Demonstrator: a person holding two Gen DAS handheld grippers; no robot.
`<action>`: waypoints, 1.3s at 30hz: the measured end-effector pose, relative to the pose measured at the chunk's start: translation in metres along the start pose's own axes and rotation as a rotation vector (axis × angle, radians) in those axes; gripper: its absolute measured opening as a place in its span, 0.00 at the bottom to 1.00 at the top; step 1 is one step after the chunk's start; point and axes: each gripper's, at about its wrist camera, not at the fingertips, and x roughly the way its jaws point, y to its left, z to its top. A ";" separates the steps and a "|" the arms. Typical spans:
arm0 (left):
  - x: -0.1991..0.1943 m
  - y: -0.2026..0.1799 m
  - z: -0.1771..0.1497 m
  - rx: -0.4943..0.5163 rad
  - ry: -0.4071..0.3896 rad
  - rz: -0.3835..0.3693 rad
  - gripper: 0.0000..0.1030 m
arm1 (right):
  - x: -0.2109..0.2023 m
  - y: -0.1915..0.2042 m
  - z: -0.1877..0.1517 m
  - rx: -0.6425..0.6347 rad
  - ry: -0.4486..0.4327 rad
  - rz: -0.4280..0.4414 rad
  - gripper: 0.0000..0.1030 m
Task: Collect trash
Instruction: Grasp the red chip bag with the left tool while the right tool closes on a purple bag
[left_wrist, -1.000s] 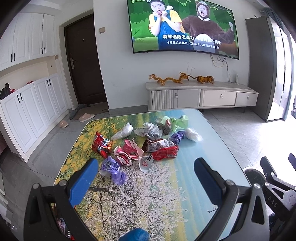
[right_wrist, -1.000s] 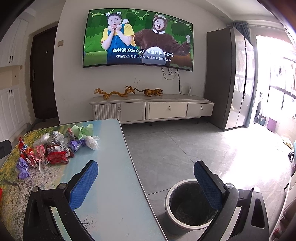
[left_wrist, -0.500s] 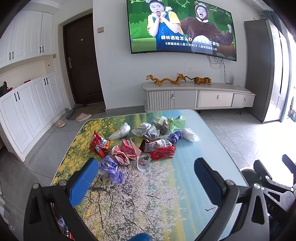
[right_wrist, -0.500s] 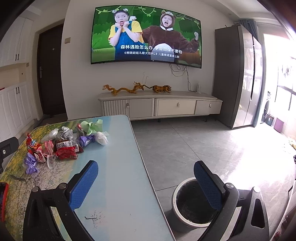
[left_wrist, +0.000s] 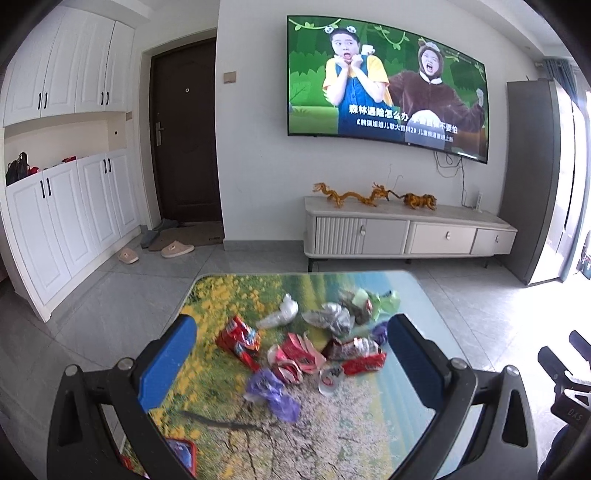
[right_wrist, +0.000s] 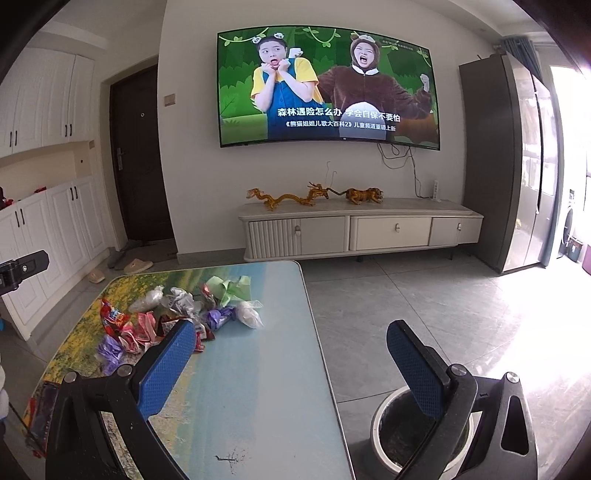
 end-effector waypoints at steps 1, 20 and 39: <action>-0.002 0.002 0.006 0.003 -0.009 0.000 1.00 | 0.000 0.000 0.006 0.001 -0.002 0.014 1.00; 0.155 0.094 0.007 -0.146 0.278 0.101 0.87 | 0.139 0.039 0.044 0.118 0.318 0.353 0.66; 0.276 0.116 -0.065 -0.320 0.525 0.191 0.74 | 0.307 0.059 -0.006 0.372 0.676 0.378 0.54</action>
